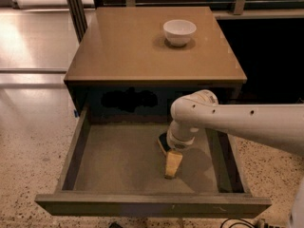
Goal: Pick sponge from top drawer and place on counter
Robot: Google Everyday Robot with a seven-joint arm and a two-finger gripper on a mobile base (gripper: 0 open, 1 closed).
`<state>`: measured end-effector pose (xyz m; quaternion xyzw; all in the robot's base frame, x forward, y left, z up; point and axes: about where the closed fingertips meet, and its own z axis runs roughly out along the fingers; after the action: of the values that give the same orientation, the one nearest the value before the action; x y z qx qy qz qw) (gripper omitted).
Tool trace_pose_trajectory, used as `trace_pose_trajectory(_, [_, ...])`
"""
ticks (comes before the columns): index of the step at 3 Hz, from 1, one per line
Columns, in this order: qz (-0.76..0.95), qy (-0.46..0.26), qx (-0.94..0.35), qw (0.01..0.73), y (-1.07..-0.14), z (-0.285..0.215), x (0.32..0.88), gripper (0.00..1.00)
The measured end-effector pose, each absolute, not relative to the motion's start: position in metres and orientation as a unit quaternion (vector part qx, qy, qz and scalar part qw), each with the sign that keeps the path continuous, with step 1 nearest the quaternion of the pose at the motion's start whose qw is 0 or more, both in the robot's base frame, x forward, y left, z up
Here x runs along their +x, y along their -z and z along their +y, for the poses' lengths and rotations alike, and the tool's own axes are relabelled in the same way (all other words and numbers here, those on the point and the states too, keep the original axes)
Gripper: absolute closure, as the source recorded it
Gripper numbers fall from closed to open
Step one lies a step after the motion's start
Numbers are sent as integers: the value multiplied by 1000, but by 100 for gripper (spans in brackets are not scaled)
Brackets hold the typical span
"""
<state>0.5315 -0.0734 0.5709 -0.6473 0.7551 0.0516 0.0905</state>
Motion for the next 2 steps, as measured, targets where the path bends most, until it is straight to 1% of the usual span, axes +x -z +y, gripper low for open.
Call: trace_pose_trajectory(2, [755,-52,-647,90,-571,-73,531,72])
